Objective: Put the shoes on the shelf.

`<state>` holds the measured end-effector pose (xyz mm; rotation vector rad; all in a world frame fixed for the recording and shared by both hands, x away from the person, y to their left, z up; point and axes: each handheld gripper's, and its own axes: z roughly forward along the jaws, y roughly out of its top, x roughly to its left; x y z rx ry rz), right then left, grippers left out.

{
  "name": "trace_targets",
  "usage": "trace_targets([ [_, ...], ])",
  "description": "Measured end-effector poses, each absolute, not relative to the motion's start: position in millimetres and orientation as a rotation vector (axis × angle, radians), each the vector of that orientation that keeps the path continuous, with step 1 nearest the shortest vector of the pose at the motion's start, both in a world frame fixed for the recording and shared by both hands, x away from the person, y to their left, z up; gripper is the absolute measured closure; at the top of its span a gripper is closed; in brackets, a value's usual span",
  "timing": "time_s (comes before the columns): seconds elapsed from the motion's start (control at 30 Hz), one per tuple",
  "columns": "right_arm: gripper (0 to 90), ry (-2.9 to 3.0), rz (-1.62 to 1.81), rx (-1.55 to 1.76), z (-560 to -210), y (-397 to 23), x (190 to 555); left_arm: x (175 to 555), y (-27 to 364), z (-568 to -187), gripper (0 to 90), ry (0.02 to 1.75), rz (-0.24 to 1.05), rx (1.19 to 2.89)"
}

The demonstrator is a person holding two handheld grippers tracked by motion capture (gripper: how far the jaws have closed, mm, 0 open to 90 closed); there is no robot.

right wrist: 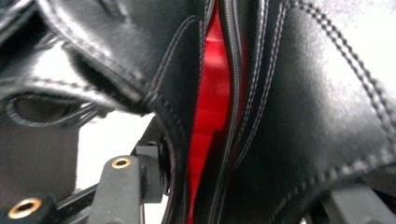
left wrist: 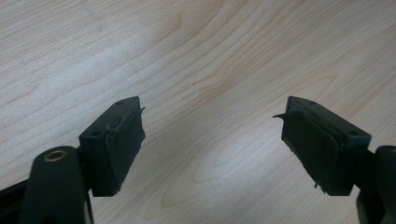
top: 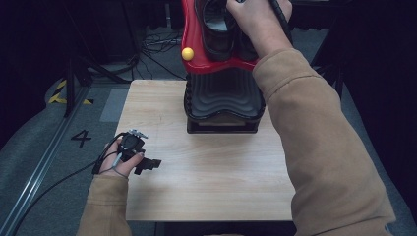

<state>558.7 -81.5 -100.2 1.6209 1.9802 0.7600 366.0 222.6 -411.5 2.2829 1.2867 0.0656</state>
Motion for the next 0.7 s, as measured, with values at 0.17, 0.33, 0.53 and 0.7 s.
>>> trace_targets([
  [0.17, 48.9, 1.988, 0.780, 1.638, -93.6, -83.5, 550.6, 366.0, 220.5, -411.4, 21.6, 1.281, 0.069, 2.284],
  [0.33, 48.3, 1.996, 0.824, 1.633, -82.6, -92.4, 536.9, 365.3, 220.1, -410.2, 21.6, 1.285, 0.072, 2.275],
  [0.53, 47.7, 1.982, 0.869, 1.610, -66.5, -106.5, 520.3, 365.2, 219.1, -408.7, 21.6, 1.276, 0.076, 2.284],
  [0.7, 47.0, 2.015, 0.879, 1.570, -54.8, -127.1, 496.2, 365.3, 217.3, -408.8, 21.6, 1.279, 0.079, 2.295],
])
